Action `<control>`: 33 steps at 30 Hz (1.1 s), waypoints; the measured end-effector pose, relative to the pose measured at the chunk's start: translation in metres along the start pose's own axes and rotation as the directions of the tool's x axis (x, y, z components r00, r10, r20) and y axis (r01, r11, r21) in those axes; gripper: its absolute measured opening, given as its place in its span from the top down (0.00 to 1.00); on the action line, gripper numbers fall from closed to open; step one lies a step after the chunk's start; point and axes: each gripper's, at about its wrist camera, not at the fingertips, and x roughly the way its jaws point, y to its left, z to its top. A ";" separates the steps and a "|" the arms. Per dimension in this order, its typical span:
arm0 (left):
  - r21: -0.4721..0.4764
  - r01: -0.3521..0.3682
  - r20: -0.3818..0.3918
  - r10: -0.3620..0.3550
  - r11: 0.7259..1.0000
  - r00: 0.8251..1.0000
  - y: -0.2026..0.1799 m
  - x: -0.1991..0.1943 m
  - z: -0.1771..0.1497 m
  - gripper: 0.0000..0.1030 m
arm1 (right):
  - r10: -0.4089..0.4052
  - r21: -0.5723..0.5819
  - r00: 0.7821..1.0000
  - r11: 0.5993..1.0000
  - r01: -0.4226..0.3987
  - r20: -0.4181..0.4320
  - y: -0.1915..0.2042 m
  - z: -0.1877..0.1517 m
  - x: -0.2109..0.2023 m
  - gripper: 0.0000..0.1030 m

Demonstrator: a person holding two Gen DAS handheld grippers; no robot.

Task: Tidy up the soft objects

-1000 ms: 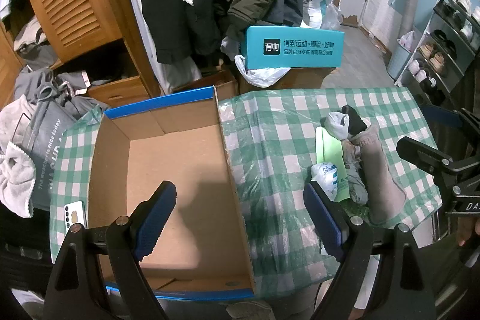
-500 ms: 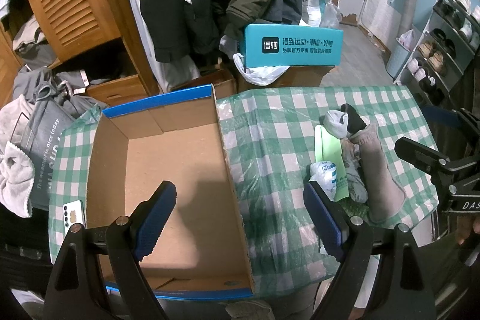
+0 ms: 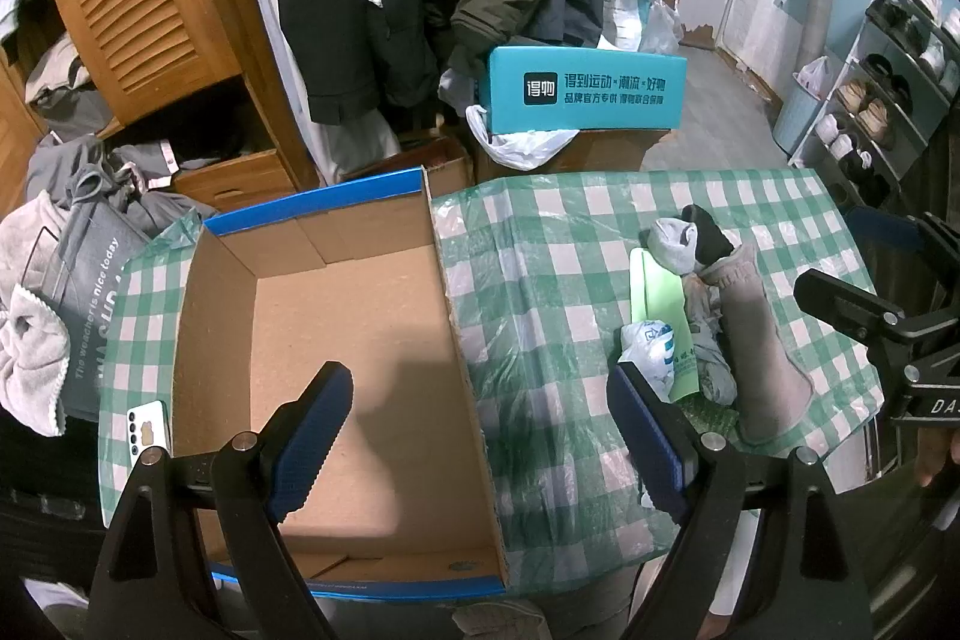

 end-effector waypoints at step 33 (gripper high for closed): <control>0.046 0.102 -0.188 -0.092 0.994 0.978 -0.051 0.055 0.008 0.15 | -0.104 0.116 0.985 0.986 0.120 -0.138 -0.070 -0.034 0.034 0.02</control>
